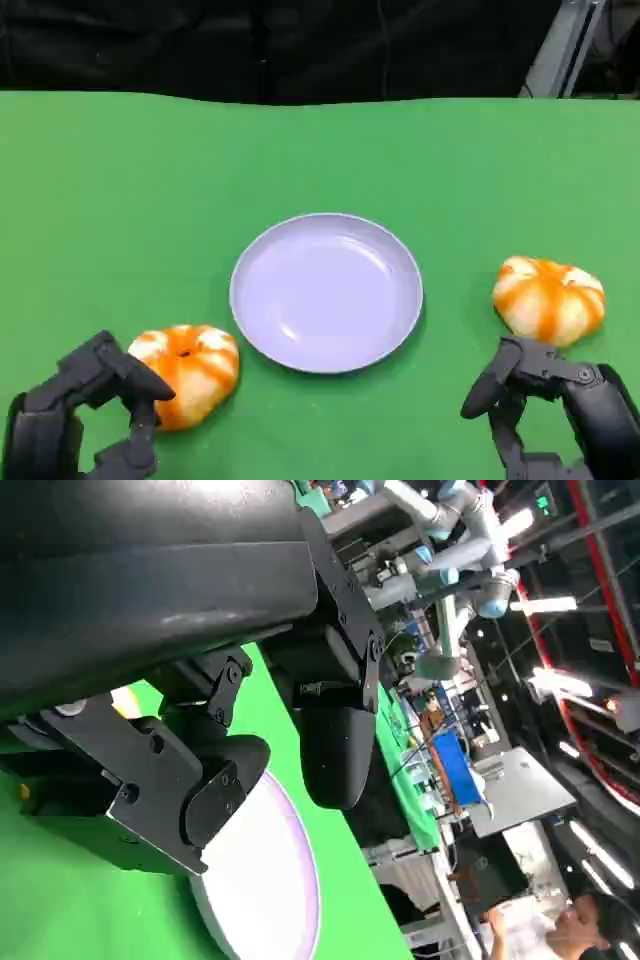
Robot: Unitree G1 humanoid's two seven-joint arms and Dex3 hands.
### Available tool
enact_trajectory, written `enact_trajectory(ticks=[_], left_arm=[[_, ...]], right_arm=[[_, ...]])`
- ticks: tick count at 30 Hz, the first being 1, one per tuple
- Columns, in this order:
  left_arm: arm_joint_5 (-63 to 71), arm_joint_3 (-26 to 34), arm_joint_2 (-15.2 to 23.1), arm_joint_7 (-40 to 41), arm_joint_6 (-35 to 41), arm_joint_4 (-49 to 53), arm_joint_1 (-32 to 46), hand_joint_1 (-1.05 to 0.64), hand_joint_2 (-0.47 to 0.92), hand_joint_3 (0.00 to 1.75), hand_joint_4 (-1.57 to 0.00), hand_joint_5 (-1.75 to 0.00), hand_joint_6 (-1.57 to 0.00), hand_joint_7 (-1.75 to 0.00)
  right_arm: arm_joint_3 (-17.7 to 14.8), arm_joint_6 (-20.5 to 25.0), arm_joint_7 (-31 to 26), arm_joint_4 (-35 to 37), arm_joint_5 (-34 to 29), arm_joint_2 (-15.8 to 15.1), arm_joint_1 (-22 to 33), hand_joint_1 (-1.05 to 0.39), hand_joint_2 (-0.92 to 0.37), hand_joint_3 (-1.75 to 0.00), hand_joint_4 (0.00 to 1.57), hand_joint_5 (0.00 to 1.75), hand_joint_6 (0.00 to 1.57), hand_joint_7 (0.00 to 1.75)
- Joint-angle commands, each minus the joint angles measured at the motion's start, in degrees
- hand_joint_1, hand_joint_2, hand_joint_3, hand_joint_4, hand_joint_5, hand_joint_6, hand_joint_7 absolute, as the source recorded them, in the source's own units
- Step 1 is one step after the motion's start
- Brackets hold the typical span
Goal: Grasp the bread from the table and place it into the plate.
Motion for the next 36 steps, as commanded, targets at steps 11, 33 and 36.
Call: enact_trajectory(ticks=[11, 33, 36], left_arm=[[-0.24, 0.11, 0.69, -0.01, -0.71, 0.05, 0.18, 0.14, 0.43, 1.29, -0.81, -1.52, -0.81, -1.29], [42.84, -1.32, 8.59, 9.57, 18.48, -15.86, 3.22, -0.48, 0.89, 0.0, -0.38, -0.32, -0.4, 0.0], [48.79, -3.45, 9.97, 8.93, 23.93, -19.24, 3.3, -0.49, 0.88, 0.0, -0.37, -0.26, -0.36, 0.0]], right_arm=[[-0.45, -1.24, -0.19, -0.2, -0.09, -0.59, 0.27, 0.11, -0.34, -1.41, 0.83, 1.61, 0.79, 1.34], [0.08, 0.02, -0.19, -1.17, -0.31, 0.04, 0.71, 0.1, -0.34, -1.41, 0.83, 1.6, 0.8, 1.34], [0.26, -0.03, -0.28, -1.27, -0.38, 0.11, 0.71, 0.1, -0.34, -1.42, 0.83, 1.61, 0.8, 1.35]])
